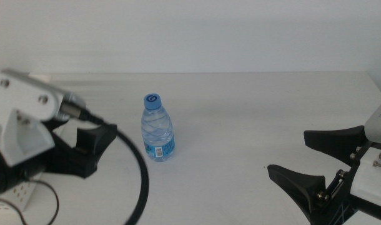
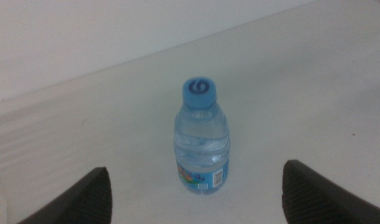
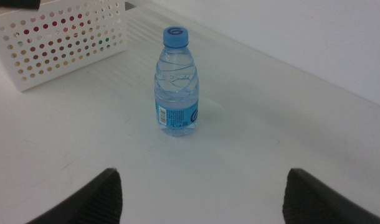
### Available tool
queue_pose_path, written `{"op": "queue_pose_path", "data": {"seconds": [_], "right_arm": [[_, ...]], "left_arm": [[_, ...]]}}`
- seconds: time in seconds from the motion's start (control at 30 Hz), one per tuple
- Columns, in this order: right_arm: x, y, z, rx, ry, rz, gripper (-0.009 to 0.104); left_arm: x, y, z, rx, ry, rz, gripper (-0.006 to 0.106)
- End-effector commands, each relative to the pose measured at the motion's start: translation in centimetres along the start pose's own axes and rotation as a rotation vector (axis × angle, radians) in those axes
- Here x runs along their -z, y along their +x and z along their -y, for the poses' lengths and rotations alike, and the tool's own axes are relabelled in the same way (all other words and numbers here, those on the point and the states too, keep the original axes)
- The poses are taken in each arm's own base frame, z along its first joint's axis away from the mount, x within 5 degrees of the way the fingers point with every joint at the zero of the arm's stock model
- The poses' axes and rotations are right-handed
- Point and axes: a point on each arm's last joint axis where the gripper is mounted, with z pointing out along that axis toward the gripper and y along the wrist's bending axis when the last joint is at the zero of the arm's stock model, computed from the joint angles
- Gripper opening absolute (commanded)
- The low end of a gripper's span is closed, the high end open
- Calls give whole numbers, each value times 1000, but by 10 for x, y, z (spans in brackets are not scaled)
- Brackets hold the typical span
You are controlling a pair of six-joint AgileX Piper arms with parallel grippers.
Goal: Use arms to grab the bottles and put them into the dustbin to the left of the table.
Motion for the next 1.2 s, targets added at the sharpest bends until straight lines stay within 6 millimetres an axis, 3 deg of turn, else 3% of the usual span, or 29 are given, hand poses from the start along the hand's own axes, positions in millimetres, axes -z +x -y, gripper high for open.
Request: {"op": "queue_pose_path", "data": {"seconds": [0.0,0.2,0.67,1.17], "right_arm": [[3,-15,0,12,0,104,67],[3,-15,0,12,0,104,67],[3,-15,0,12,0,104,67],[3,-15,0,12,0,104,67]], "left_arm": [[7,-12,1,23,-4,152,90],[6,6,3,56,-2,208,90],[4,18,3,34,-15,219,90],[0,8,0,48,-43,340,90]]}}
